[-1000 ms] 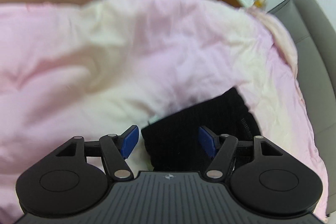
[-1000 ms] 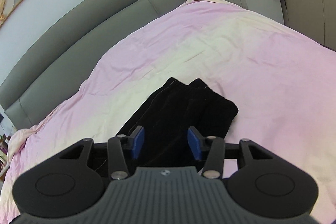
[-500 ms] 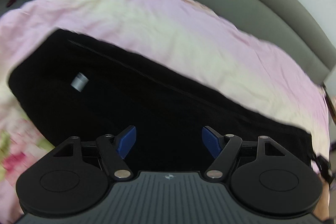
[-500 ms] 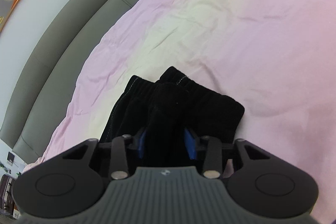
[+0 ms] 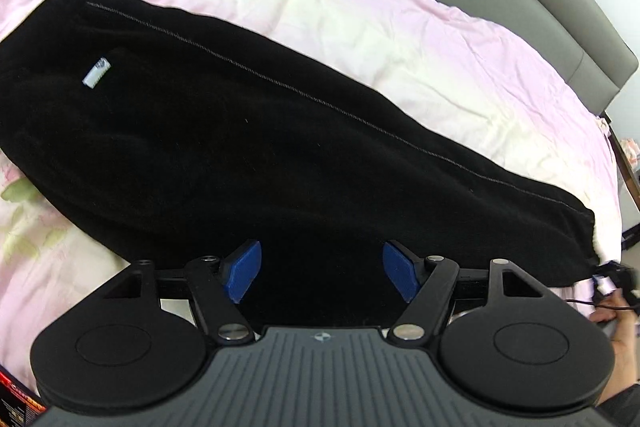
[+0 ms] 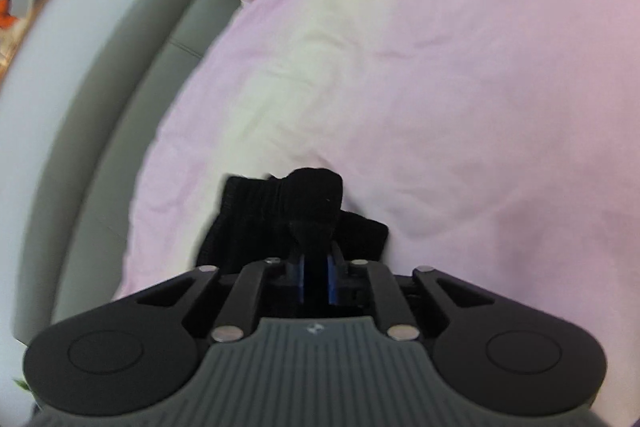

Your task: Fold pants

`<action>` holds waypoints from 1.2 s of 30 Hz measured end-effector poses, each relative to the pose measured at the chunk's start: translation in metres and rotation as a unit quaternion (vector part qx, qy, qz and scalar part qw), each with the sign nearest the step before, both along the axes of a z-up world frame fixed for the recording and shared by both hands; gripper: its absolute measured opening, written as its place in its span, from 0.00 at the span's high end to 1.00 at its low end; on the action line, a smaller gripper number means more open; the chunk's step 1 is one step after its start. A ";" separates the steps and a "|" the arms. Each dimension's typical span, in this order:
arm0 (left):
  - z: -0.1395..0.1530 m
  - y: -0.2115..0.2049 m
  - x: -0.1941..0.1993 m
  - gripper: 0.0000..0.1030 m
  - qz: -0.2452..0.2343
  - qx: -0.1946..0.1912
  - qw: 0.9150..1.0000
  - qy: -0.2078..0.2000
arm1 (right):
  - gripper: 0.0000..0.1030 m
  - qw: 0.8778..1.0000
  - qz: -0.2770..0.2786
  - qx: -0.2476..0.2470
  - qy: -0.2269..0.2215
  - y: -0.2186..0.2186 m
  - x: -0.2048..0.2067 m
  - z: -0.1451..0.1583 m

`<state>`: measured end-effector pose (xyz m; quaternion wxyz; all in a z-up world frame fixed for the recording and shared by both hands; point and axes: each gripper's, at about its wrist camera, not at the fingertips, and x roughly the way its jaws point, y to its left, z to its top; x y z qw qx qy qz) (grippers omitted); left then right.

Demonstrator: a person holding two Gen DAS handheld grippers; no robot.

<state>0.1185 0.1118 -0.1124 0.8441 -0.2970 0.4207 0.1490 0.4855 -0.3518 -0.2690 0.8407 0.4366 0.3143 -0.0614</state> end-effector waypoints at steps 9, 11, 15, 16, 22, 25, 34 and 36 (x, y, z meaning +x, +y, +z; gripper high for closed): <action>0.004 0.014 0.000 0.21 -0.008 0.019 1.000 -0.006 | 0.64 0.999 -0.005 0.023 -0.027 -0.008 -0.026 0.019; 0.005 0.015 0.002 0.21 -0.009 0.022 1.000 -0.008 | 0.64 1.000 0.007 0.004 -0.016 -0.003 -0.027 0.023; 0.008 0.012 0.017 0.21 -0.027 0.033 0.999 -0.011 | 0.64 0.999 0.024 -0.023 -0.007 0.006 -0.023 0.026; 0.008 0.012 0.020 0.21 -0.034 0.039 0.999 -0.012 | 0.62 0.999 0.029 -0.030 -0.005 0.008 -0.022 0.025; 0.009 0.004 0.042 0.21 -0.049 0.059 0.997 -0.008 | 0.52 0.999 0.036 -0.027 0.013 0.012 -0.015 0.010; 0.009 -0.014 0.062 0.21 -0.079 0.061 0.995 -0.014 | 0.52 0.999 0.029 0.036 0.022 0.008 -0.012 -0.006; -0.019 -0.088 0.136 0.22 -0.174 0.040 0.984 0.002 | 0.60 0.984 0.017 0.177 -0.025 0.011 -0.008 -0.044; -0.028 -0.098 0.148 0.23 -0.177 0.045 0.983 0.013 | 0.83 0.978 0.020 0.205 -0.035 0.010 -0.006 -0.049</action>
